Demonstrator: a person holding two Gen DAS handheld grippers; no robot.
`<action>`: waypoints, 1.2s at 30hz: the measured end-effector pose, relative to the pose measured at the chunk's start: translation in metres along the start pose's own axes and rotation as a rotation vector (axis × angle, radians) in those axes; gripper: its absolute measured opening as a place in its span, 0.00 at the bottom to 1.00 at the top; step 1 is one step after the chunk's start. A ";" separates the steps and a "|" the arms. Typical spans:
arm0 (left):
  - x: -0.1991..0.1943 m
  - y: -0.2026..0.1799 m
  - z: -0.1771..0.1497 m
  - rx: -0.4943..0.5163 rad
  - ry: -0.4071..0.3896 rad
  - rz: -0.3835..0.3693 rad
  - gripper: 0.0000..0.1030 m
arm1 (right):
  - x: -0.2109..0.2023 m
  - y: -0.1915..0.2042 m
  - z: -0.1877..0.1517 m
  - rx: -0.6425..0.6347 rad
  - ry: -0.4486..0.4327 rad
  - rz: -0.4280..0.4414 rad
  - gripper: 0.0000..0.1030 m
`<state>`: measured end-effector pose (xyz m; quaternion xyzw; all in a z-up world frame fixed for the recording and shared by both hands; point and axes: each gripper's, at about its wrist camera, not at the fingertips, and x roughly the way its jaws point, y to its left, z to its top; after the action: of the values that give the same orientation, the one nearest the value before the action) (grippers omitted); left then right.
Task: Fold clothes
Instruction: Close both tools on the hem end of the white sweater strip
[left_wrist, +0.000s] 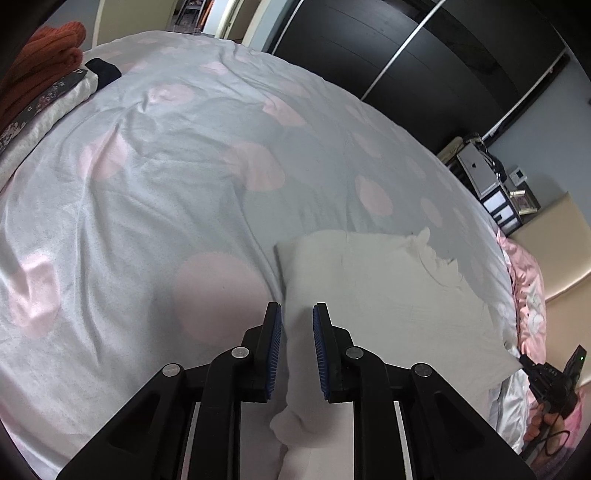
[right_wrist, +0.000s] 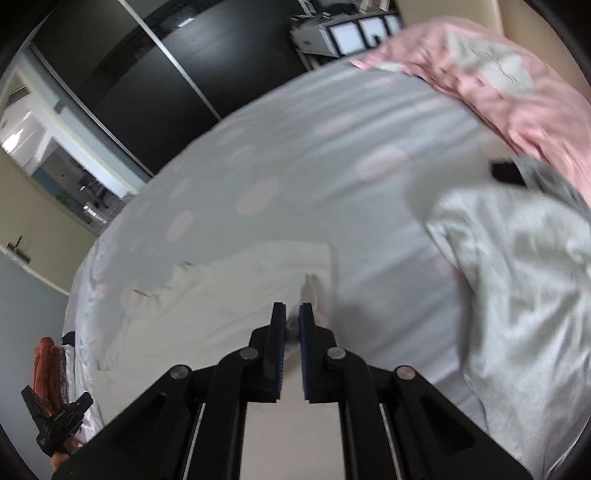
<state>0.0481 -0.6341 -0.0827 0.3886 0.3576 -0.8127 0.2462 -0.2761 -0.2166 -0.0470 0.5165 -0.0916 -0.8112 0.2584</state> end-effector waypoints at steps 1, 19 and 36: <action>0.002 -0.002 -0.001 0.010 0.007 0.007 0.19 | 0.006 -0.011 -0.006 0.012 0.015 0.002 0.07; -0.015 -0.009 -0.045 0.075 0.165 0.093 0.39 | -0.052 -0.054 -0.083 -0.089 0.223 -0.034 0.29; -0.061 -0.006 -0.200 0.273 0.661 0.298 0.52 | -0.107 -0.111 -0.207 -0.088 0.393 -0.048 0.37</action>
<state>0.1704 -0.4687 -0.1197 0.7065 0.2457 -0.6390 0.1793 -0.0934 -0.0429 -0.1012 0.6552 0.0086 -0.7039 0.2742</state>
